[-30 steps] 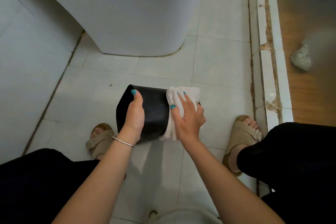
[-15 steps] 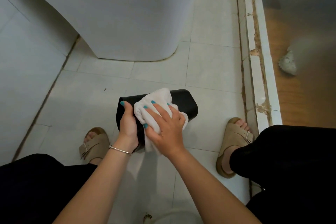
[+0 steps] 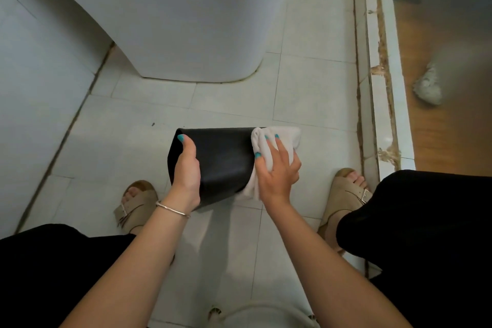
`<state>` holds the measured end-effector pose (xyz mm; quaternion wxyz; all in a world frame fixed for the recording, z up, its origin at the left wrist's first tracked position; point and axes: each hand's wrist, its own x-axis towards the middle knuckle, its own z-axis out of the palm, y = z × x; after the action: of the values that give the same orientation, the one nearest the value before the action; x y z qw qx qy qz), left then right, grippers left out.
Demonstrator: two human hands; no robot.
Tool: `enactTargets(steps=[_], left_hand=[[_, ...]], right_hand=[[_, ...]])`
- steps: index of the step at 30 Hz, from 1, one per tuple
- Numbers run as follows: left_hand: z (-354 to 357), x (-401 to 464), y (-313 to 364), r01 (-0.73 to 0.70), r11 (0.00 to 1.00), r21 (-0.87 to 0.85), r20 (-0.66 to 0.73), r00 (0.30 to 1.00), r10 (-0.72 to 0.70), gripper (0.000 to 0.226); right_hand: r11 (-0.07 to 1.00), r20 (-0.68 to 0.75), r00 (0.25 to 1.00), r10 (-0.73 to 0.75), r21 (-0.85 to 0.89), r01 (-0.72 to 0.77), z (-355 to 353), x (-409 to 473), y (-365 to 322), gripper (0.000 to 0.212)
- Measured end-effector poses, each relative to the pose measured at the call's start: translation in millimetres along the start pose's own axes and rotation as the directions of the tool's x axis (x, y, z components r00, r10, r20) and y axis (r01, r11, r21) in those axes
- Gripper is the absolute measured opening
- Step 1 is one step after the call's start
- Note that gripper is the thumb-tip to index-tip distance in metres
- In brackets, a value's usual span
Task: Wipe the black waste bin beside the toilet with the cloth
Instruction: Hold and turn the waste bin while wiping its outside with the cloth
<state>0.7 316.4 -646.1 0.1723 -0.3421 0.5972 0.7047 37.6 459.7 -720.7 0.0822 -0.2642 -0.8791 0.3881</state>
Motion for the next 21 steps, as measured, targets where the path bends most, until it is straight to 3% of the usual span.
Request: enactTargets(steps=[4,9,16,21], left_hand=[[7,-3,1,-0.054,0.998,-0.034,-0.002,0.999,0.054,0.054],[0,-3,5,-0.002,1.000,-0.029,0.174,0.985,0.007,0.079],[0,-7,-3,-0.017,1.000,0.013,0.276,0.961,0.013,0.080],[2,-7,-9,-0.091,0.991,0.101,0.190,0.979,0.071,0.061]], right_hand=[[0.986,-0.019,0.986,-0.168,0.000,0.168,-5,-16,-24,0.054],[0.937,0.049,0.935,-0.351,0.028,0.350,-1,-57,-61,0.051],[0.948,0.110,0.942,-0.317,0.020,0.317,-13,-51,-50,0.051],[0.971,0.024,0.971,-0.237,-0.006,0.238,-19,-32,-32,0.052]])
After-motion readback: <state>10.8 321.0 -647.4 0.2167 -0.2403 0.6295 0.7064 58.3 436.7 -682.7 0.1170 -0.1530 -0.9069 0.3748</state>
